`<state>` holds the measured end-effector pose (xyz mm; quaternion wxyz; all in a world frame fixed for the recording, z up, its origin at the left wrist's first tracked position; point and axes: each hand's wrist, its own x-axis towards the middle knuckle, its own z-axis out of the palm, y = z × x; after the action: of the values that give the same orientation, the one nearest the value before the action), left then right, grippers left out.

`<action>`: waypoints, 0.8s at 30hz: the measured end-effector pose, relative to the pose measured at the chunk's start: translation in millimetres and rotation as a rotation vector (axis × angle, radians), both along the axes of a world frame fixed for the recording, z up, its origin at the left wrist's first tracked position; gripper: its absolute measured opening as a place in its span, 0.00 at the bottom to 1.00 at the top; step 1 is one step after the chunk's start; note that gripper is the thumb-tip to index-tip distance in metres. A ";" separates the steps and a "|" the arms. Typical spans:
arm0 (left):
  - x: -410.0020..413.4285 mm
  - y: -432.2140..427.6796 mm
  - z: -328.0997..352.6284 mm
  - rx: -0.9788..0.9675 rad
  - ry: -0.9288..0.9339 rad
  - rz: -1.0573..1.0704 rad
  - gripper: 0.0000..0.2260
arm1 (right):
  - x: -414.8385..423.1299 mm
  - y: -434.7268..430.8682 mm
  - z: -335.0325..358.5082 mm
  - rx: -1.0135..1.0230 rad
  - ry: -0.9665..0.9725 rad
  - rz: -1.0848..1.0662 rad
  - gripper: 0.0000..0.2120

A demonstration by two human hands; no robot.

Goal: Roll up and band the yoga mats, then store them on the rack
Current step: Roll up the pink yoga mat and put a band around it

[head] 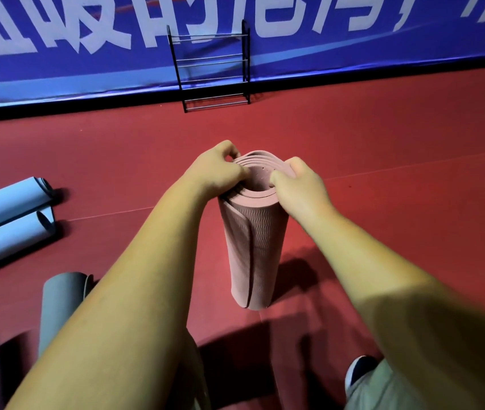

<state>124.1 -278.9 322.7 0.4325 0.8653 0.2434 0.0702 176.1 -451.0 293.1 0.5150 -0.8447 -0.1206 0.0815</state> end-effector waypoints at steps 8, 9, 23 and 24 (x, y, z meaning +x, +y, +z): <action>4.3 9.8 -6.6 -0.211 -0.035 -0.178 0.29 | -3.7 -1.2 -1.0 -0.024 -0.093 -0.029 0.06; 3.8 8.6 -5.8 -0.215 -0.039 -0.208 0.26 | -4.1 -2.5 -0.5 -0.027 -0.098 -0.034 0.06; -1.0 3.5 4.7 -0.255 -0.038 -0.032 0.17 | -13.0 -24.7 12.1 -0.139 -0.041 0.328 0.65; -2.1 1.8 5.6 -0.263 -0.027 -0.030 0.17 | -9.9 -26.4 9.1 -0.149 -0.056 0.337 0.67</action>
<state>122.1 -277.1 328.2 0.5466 0.8035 0.2319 0.0427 166.2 -477.4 302.2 0.4267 -0.8503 -0.2683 0.1516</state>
